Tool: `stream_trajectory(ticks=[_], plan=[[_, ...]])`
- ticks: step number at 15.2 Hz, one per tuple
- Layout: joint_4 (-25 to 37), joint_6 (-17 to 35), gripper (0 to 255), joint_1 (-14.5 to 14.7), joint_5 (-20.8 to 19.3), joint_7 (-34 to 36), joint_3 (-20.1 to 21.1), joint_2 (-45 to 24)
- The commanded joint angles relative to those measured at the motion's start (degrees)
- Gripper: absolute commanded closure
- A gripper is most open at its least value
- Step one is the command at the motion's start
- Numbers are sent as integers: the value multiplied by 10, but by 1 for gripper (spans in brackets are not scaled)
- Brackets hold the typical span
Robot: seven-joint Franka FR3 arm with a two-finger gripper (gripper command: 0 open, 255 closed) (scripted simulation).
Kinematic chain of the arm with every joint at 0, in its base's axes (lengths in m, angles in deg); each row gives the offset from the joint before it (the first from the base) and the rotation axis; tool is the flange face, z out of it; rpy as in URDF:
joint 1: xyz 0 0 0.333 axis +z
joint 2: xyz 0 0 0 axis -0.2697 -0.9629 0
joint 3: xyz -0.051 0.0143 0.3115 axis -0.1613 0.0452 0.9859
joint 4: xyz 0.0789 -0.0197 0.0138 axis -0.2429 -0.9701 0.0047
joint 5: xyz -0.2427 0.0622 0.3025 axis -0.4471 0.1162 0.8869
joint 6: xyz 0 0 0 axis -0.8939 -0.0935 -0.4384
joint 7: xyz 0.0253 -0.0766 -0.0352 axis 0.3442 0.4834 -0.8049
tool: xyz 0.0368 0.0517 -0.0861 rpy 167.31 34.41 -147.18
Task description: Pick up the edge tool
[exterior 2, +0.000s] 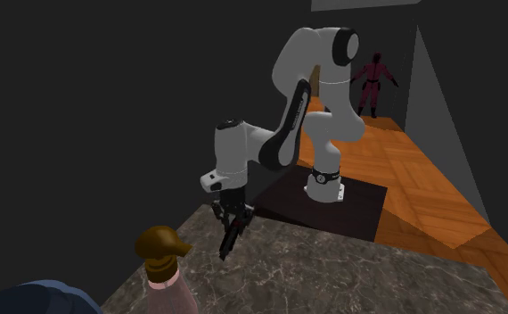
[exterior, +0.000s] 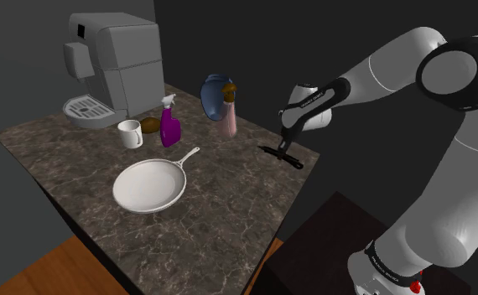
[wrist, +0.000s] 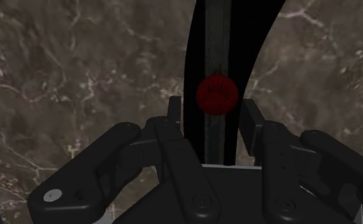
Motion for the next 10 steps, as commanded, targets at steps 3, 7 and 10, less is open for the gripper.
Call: stream_trajectory(ticks=[3,7,10], plan=[[3,-29,255,2,-10,7,-4,26],[9,-58,255,4,-20,14,-6,50],[11,-66,255,4,-22,16,-7,57]])
